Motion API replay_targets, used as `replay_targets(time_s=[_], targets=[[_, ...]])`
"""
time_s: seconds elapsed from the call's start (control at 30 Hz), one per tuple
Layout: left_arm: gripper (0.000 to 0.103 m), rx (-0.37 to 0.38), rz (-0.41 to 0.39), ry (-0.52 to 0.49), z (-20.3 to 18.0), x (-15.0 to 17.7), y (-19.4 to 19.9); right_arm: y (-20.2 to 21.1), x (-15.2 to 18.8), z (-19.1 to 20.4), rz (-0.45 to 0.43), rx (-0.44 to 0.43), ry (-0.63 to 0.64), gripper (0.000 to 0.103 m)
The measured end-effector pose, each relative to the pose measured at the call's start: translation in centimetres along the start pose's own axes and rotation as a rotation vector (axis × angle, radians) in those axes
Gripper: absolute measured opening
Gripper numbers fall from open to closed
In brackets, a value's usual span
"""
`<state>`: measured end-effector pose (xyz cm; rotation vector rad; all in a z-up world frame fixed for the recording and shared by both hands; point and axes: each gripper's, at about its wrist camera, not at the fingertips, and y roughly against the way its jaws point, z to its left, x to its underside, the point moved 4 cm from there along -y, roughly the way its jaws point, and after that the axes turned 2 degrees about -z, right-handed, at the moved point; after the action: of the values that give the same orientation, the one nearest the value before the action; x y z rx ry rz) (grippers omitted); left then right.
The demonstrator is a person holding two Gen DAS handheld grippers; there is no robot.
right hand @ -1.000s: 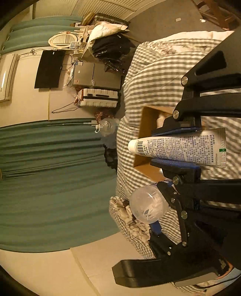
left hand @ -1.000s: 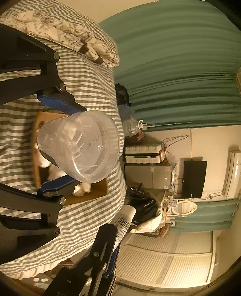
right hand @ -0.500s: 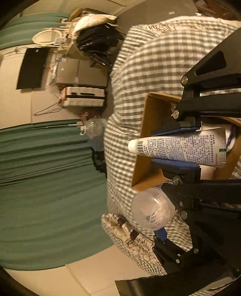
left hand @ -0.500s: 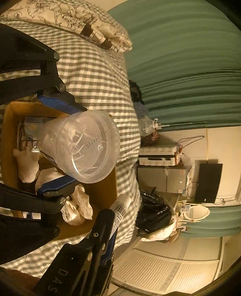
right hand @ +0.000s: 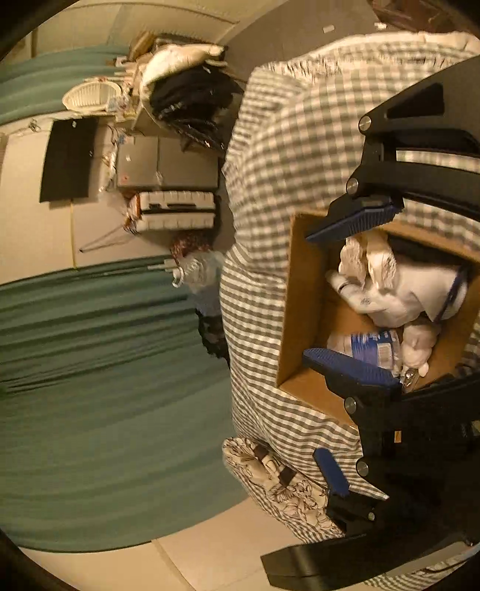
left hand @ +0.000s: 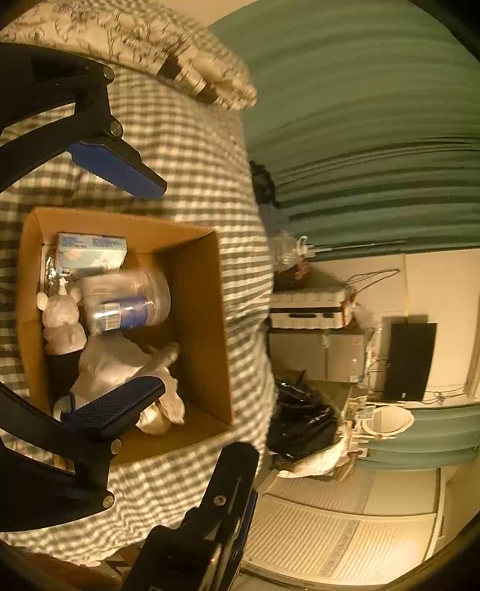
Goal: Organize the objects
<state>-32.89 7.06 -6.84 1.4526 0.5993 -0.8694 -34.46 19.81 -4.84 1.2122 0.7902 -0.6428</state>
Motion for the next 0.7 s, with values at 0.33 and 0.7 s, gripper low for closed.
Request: replay_targets(time_s=[0.33,0.7], targets=[[0.103,-0.008,-0.157,0.061,1.3,-4.1,10.7,12.1,-3.8,2.0,-0.15,0.093,0.042,0.08],[0.103,-0.036,-0.309,0.062,2.4,-4.2,19.4,22.4,-4.2,4.7,-0.318,0.166,0.086,0.103]])
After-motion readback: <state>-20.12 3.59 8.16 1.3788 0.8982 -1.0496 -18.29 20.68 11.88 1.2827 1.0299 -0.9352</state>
